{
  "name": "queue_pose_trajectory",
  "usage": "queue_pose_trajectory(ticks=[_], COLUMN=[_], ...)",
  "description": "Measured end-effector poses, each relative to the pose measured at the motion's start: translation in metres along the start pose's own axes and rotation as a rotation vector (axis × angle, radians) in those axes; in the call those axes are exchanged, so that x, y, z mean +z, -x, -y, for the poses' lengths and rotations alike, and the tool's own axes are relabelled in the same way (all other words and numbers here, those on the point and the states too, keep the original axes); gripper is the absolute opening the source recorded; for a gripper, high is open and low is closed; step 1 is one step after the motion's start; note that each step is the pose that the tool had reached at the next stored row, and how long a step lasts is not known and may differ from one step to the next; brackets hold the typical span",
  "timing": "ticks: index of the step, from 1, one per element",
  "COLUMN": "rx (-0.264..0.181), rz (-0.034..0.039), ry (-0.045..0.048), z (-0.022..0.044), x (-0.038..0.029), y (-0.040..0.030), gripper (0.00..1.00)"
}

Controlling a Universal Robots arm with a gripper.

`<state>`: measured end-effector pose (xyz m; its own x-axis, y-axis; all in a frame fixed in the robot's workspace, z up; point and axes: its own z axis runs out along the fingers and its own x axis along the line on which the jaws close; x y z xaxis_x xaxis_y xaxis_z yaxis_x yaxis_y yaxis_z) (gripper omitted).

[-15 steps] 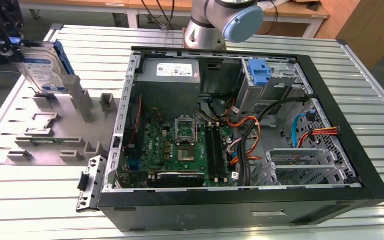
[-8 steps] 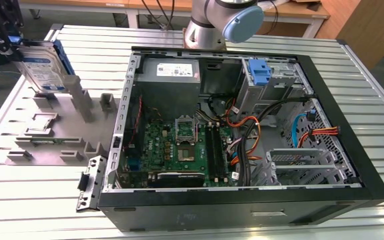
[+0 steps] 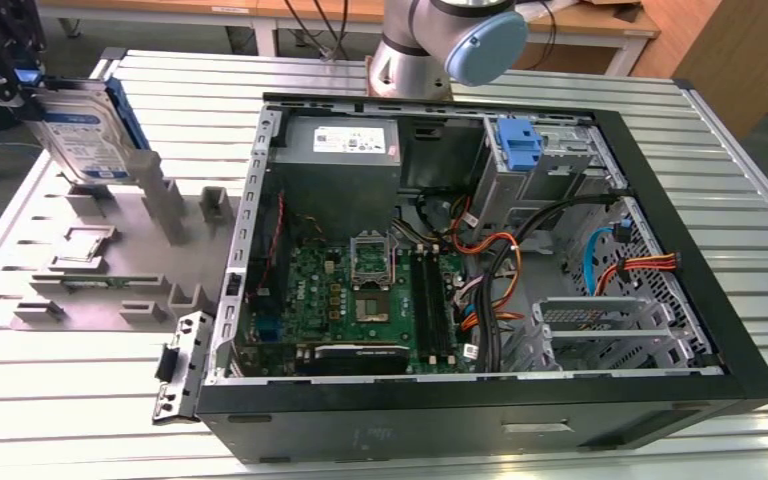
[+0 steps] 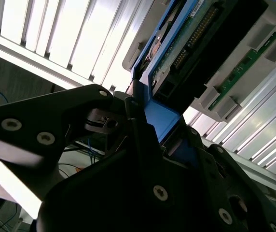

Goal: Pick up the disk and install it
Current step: 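Pick up the disk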

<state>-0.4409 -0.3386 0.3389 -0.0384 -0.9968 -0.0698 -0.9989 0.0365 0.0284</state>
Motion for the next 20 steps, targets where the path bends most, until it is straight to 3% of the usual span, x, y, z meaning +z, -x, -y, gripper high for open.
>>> queue_pose_trajectory(ticks=[20], rx=[0.001], rz=[-0.0029], ry=[0.0001], z=[0.0001], x=[-0.003], y=[0.0002], gripper=[0.37])
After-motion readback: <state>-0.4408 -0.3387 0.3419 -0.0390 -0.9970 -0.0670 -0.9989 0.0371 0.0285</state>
